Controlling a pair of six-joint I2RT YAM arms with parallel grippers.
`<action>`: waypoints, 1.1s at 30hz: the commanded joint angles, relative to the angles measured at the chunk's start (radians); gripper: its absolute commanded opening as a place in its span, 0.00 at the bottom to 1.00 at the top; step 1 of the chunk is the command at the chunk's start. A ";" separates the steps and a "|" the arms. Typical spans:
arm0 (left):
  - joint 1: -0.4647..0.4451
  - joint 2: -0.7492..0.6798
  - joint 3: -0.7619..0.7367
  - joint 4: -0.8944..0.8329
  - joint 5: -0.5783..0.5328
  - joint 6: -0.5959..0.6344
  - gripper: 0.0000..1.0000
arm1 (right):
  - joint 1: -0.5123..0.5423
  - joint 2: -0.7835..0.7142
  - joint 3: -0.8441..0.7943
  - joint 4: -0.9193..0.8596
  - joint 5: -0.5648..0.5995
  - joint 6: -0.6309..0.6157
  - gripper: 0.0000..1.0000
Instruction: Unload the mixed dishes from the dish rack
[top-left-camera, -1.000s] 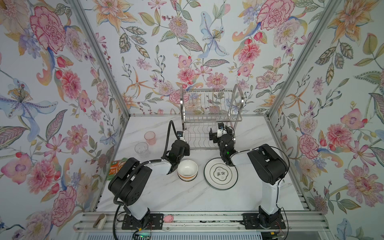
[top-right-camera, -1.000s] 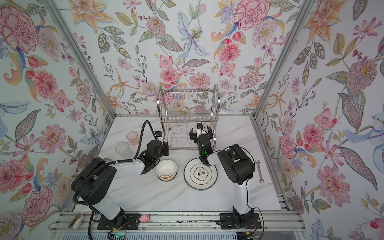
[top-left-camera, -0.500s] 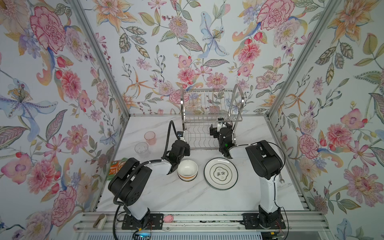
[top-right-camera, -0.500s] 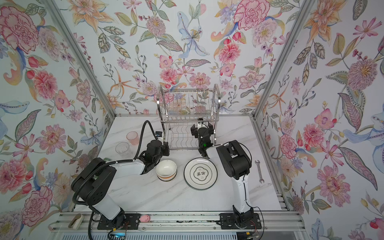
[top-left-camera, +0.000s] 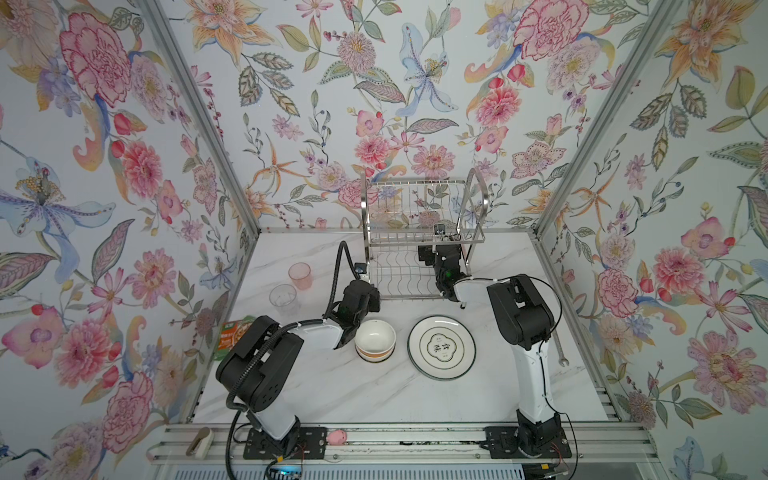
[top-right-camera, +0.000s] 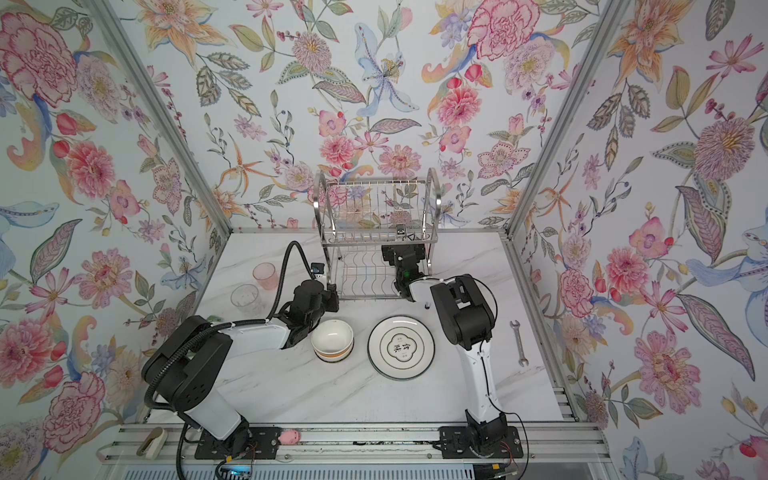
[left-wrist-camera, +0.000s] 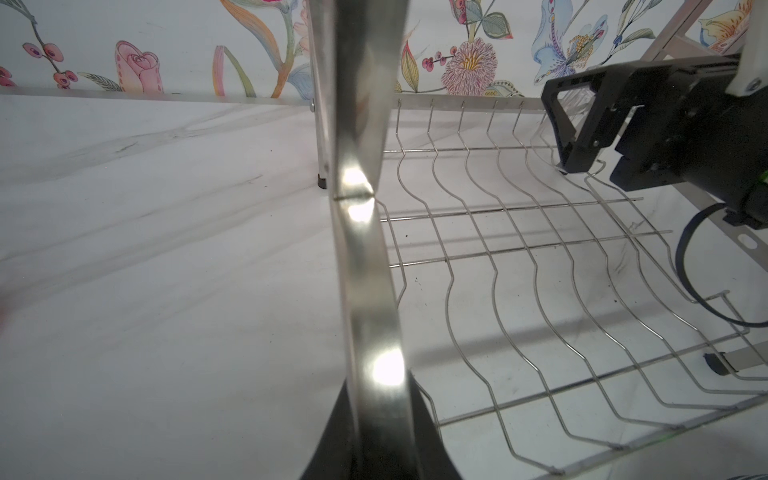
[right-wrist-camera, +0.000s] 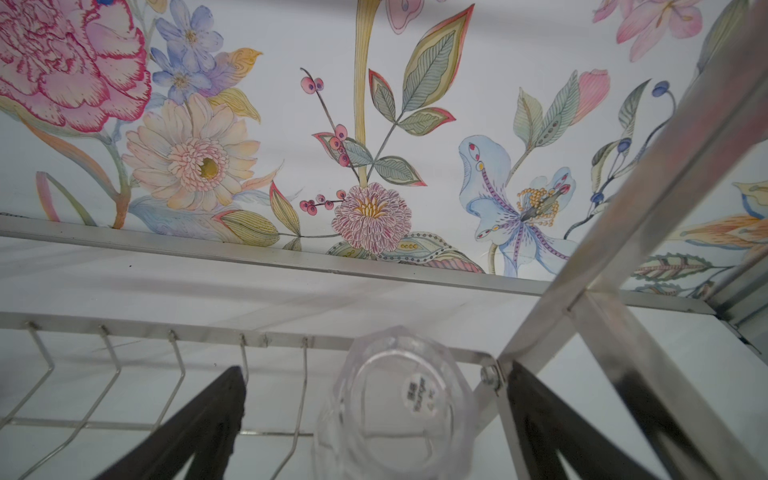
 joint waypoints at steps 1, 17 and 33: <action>-0.014 -0.047 -0.011 0.037 0.007 -0.018 0.08 | -0.017 0.029 0.063 -0.084 0.020 0.019 0.99; -0.014 -0.046 -0.008 0.023 0.003 -0.013 0.08 | -0.055 0.121 0.268 -0.292 -0.022 0.066 1.00; -0.014 -0.040 0.003 0.002 0.003 -0.021 0.08 | -0.086 0.156 0.345 -0.371 -0.081 0.108 0.78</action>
